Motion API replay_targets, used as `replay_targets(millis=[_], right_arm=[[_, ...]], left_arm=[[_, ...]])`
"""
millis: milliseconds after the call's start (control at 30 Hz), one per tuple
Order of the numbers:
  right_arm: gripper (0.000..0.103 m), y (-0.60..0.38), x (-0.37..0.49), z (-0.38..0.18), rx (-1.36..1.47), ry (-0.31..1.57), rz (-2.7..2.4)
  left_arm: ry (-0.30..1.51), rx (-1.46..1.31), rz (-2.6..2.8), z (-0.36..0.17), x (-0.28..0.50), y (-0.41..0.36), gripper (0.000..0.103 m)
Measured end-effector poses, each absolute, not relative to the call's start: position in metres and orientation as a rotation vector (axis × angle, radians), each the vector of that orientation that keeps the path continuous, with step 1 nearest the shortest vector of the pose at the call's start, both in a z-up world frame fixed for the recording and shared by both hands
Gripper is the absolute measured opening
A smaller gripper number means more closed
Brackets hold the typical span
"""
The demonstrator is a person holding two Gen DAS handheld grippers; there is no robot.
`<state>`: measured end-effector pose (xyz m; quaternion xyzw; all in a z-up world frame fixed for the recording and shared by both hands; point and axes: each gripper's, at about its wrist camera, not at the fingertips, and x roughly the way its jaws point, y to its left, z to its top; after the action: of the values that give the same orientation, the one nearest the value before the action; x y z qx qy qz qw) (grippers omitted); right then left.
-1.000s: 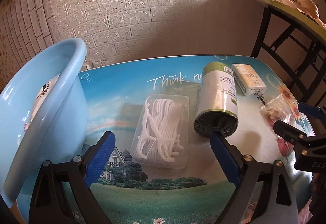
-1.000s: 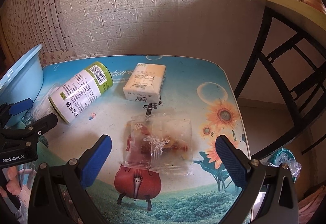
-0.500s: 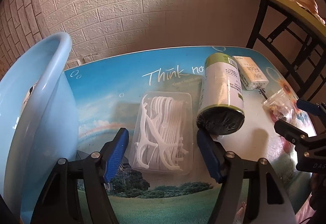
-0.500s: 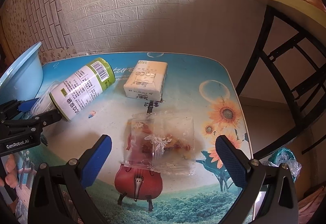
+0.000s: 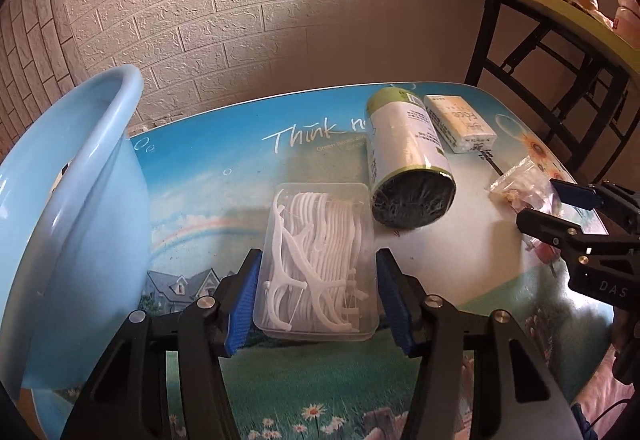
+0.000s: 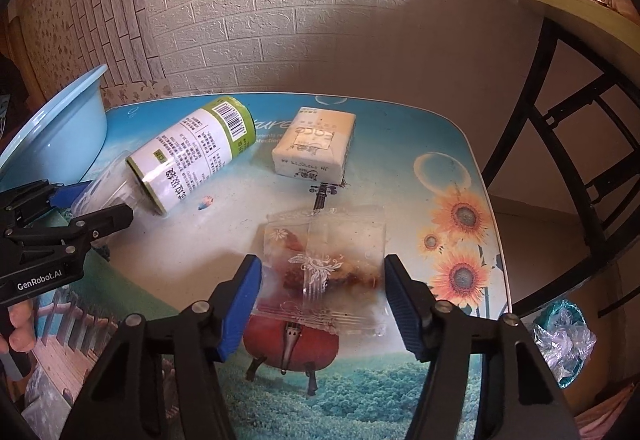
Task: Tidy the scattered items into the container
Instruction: 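Grasp the floss-pick box with the left tool while the right tool grasps the snack bag, then carry the floss-pick box and snack bag over the blue basin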
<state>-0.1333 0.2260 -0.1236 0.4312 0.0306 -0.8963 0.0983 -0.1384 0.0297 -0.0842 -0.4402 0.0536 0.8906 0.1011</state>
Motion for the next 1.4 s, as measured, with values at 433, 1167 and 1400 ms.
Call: replay_targets(millis=[433, 1167, 1400], right_arm=[[0.057, 0.221, -0.105, -0.108, 1.222, 0.093, -2.631], [0.057, 0.178, -0.063, -0.034, 1.015, 0.153, -2.674], [0.057, 0.141, -0.066, -0.013, 0.945, 0.194, -2.654]], left_arm=[[0.109, -1.219, 2.643, -0.058, -0.099, 0.029, 0.054], [0.030, -1.010, 2.763, 0.012, -0.066, -0.010, 0.054], [0.019, -0.974, 2.819, 0.029, -0.064, -0.040, 0.054]])
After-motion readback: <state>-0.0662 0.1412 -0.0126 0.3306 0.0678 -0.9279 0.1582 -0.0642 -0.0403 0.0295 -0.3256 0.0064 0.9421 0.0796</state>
